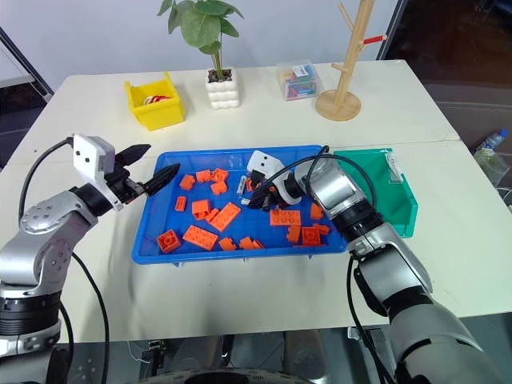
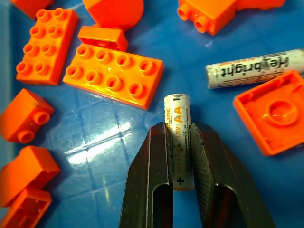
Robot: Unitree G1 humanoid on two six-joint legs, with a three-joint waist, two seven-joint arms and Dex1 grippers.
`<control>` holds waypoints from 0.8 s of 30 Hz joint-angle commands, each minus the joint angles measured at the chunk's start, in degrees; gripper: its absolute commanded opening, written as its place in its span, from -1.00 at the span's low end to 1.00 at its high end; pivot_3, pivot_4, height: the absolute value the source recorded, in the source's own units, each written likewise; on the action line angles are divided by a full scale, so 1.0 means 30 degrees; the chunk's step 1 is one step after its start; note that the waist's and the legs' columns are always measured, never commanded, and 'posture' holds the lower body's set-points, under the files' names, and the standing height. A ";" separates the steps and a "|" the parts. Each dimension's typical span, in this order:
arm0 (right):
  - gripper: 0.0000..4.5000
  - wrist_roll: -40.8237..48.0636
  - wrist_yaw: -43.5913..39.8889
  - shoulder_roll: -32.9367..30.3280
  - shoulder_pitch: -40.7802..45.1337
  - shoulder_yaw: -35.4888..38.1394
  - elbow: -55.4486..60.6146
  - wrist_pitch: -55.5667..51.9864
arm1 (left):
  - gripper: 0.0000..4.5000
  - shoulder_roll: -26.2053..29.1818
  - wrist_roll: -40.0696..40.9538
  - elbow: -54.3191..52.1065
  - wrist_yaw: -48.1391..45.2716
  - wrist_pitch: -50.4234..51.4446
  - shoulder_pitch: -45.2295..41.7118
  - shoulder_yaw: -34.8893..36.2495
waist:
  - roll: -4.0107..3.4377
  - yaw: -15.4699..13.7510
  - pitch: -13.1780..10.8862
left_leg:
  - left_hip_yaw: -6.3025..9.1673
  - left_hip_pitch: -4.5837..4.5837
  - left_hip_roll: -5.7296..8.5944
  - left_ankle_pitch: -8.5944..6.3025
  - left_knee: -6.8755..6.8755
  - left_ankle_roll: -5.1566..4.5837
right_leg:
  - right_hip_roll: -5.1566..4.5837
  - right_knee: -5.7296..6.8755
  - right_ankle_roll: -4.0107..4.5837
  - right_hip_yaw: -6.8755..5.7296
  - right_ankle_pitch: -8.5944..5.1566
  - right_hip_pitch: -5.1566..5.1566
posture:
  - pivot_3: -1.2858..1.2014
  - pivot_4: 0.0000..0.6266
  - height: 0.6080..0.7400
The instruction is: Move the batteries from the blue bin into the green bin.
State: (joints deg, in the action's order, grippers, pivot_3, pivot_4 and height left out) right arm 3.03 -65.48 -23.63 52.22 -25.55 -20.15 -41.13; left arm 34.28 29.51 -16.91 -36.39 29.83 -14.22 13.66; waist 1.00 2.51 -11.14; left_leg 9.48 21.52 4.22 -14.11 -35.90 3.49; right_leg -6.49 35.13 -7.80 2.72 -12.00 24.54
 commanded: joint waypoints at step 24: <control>-0.97 0.3233 0.1225 -1.0942 -0.3099 0.8103 1.0425 -0.6660 | 1.00 0.2801 0.3016 0.1923 -0.9037 0.1949 -0.5818 -0.3754 | 0.0001 -0.0055 -0.0012 | -0.0030 0.0047 -0.0006 -0.0006 -0.0006 -0.0012 | -0.0005 -0.0018 -0.0009 0.0004 -0.0007 0.0026 | 0.03 -0.52 1.00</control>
State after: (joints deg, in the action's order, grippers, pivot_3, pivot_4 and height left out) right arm 11.35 -62.63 -54.59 44.62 -4.58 7.83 -59.77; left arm 42.94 39.84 -12.34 -62.61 37.68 -30.08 2.83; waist 1.01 2.35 -11.18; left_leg 9.40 21.66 4.20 -14.13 -35.93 3.45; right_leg -6.51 35.07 -7.83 2.72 -12.02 24.61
